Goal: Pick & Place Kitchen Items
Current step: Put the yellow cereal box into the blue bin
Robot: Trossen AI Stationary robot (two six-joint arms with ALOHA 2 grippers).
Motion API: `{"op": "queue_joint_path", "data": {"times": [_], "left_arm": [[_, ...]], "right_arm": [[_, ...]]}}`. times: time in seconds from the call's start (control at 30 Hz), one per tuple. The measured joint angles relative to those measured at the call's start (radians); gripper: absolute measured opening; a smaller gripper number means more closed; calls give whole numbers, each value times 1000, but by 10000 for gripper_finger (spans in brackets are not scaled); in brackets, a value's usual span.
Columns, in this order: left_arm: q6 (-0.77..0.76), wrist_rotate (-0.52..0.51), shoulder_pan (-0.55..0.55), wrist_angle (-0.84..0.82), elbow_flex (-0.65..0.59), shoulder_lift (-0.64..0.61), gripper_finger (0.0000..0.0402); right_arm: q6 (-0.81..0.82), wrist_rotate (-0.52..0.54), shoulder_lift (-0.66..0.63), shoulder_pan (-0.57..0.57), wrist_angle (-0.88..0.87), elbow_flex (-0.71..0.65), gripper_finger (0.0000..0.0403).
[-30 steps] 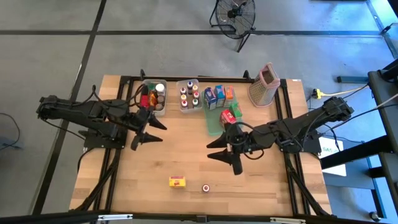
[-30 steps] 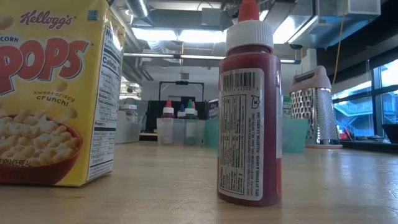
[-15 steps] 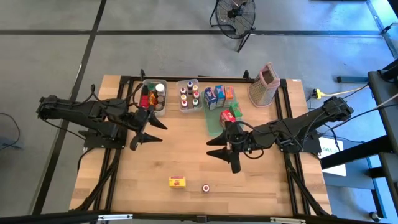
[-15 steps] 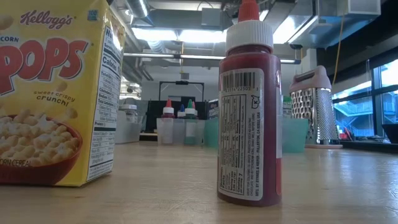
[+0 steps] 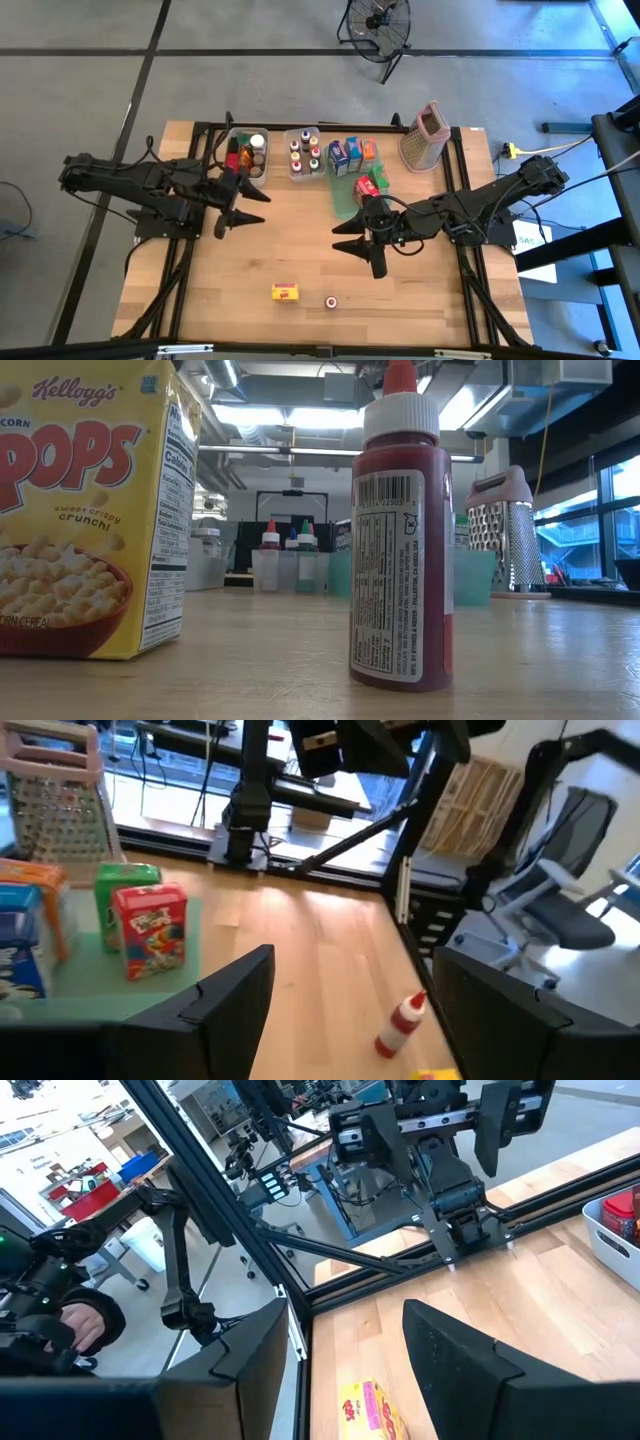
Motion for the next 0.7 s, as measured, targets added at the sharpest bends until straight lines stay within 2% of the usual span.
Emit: {"op": "queue_joint_path", "data": {"times": [0.27,0.33,0.5,0.7], "left_arm": [[179,35,-34,-60,0,-77,267],[173,43,-67,-59,0,-84,267],[43,47,-131,0,-4,-73,267],[100,58,-165,111,-17,-59,267]], "right_arm": [[0,-3,0,0,-2,0,202],[0,-16,0,0,-11,0,202],[0,-98,0,0,-15,0,202],[0,-108,0,10,-58,0,202]]}}
